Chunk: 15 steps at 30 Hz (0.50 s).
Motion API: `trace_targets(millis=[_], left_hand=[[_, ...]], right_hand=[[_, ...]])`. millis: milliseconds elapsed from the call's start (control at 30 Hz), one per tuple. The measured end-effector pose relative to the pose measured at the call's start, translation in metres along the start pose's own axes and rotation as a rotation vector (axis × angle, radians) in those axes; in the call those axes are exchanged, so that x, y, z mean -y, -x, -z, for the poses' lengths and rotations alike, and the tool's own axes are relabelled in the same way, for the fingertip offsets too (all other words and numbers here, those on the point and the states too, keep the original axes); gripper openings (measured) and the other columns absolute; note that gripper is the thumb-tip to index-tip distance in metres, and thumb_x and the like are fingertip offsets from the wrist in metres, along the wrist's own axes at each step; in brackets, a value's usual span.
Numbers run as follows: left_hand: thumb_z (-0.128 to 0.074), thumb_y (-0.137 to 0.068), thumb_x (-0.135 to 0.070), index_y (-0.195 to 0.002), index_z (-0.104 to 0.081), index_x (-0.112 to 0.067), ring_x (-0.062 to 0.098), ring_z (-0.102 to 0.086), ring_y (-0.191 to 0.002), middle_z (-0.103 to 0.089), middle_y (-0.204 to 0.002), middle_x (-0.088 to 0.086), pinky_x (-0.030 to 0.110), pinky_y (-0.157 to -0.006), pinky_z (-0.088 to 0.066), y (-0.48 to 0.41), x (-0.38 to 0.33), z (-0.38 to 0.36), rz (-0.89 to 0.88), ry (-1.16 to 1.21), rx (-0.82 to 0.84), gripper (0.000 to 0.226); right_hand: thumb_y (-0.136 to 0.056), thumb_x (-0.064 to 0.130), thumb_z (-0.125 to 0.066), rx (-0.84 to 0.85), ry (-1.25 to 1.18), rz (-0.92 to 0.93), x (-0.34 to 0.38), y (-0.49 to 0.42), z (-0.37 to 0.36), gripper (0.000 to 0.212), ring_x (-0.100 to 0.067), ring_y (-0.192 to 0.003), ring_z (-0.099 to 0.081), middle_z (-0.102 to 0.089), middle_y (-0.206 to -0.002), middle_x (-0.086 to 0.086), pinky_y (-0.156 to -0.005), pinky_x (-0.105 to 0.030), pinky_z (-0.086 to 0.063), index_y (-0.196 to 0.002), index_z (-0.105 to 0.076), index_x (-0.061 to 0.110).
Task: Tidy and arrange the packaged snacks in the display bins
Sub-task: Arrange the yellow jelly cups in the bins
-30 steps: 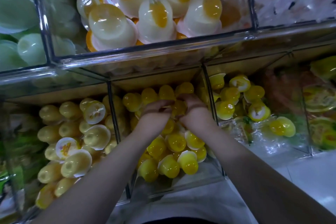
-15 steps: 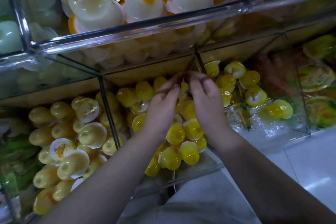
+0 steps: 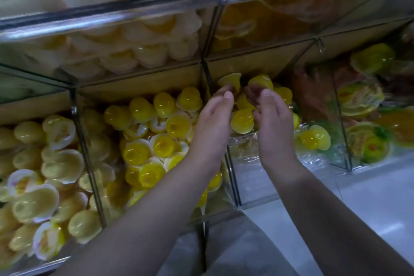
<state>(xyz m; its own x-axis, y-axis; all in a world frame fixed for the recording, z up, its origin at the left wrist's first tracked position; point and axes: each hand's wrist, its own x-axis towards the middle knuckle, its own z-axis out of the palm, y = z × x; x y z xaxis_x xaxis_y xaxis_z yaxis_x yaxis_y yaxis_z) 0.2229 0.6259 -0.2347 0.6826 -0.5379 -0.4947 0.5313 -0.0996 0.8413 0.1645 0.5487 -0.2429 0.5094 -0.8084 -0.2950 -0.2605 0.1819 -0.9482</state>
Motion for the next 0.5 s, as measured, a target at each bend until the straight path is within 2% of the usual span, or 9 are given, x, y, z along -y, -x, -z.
trace_targets(millis=[100,167,267,400,467,500], left_hand=[[-0.049,-0.089,-0.046,-0.111,-0.06,-0.036,0.002,-0.048,-0.127,-0.056,-0.135,-0.014,0.034,-0.114,-0.034,-0.007,0.011,-0.023,0.027,0.006,-0.014,0.026],[-0.044,-0.1,-0.038,-0.127,-0.056,-0.031,0.0,-0.044,-0.128,-0.051,-0.139,-0.015,0.027,-0.111,-0.033,-0.011,0.018,-0.035,0.05,-0.011,-0.024,0.029],[-0.035,-0.104,-0.034,-0.143,-0.043,-0.025,-0.003,-0.039,-0.121,-0.045,-0.135,-0.017,0.017,-0.096,-0.032,-0.02,0.027,-0.046,0.062,-0.064,-0.067,0.041],[-0.031,-0.105,-0.029,-0.146,-0.04,-0.024,-0.004,-0.033,-0.117,-0.038,-0.126,-0.018,0.018,-0.098,-0.024,-0.032,0.039,-0.057,0.074,-0.097,-0.111,0.042],[-0.035,-0.103,-0.036,-0.144,-0.043,-0.026,-0.002,-0.036,-0.124,-0.041,-0.13,-0.018,0.022,-0.106,-0.027,-0.033,0.043,-0.06,0.11,-0.089,-0.14,0.043],[-0.04,-0.096,-0.047,-0.14,-0.047,-0.028,0.003,-0.041,-0.128,-0.046,-0.136,-0.017,0.029,-0.112,-0.029,-0.033,0.046,-0.06,0.141,-0.071,-0.16,0.049]], right_hand=[[-0.095,0.041,-0.044,0.019,0.056,-0.042,-0.01,-0.013,0.015,0.03,-0.013,-0.093,-0.06,-0.066,-0.104,-0.007,-0.085,-0.03,-0.045,-0.094,-0.065,0.019],[-0.101,0.035,-0.044,0.043,0.081,-0.077,-0.017,-0.021,0.02,0.027,-0.011,-0.097,-0.061,-0.067,-0.105,-0.004,-0.087,-0.032,-0.046,-0.1,-0.066,0.019],[-0.1,0.034,-0.046,0.052,0.106,-0.139,-0.03,-0.031,0.025,0.023,-0.014,-0.106,-0.06,-0.068,-0.109,0.002,-0.094,-0.034,-0.047,-0.103,-0.066,0.023],[-0.099,0.034,-0.046,0.133,0.115,-0.248,-0.045,-0.04,0.029,0.025,-0.008,-0.098,-0.059,-0.064,-0.103,0.009,-0.089,-0.03,-0.045,-0.111,-0.064,0.021],[-0.1,0.031,-0.046,0.173,0.119,-0.24,-0.05,-0.042,0.031,0.022,0.003,-0.088,-0.056,-0.062,-0.097,0.013,-0.082,-0.02,-0.046,-0.111,-0.062,0.023],[-0.1,0.03,-0.046,0.188,0.134,-0.231,-0.052,-0.044,0.032,0.02,0.007,-0.085,-0.054,-0.061,-0.095,0.014,-0.077,-0.013,-0.046,-0.111,-0.062,0.024]])
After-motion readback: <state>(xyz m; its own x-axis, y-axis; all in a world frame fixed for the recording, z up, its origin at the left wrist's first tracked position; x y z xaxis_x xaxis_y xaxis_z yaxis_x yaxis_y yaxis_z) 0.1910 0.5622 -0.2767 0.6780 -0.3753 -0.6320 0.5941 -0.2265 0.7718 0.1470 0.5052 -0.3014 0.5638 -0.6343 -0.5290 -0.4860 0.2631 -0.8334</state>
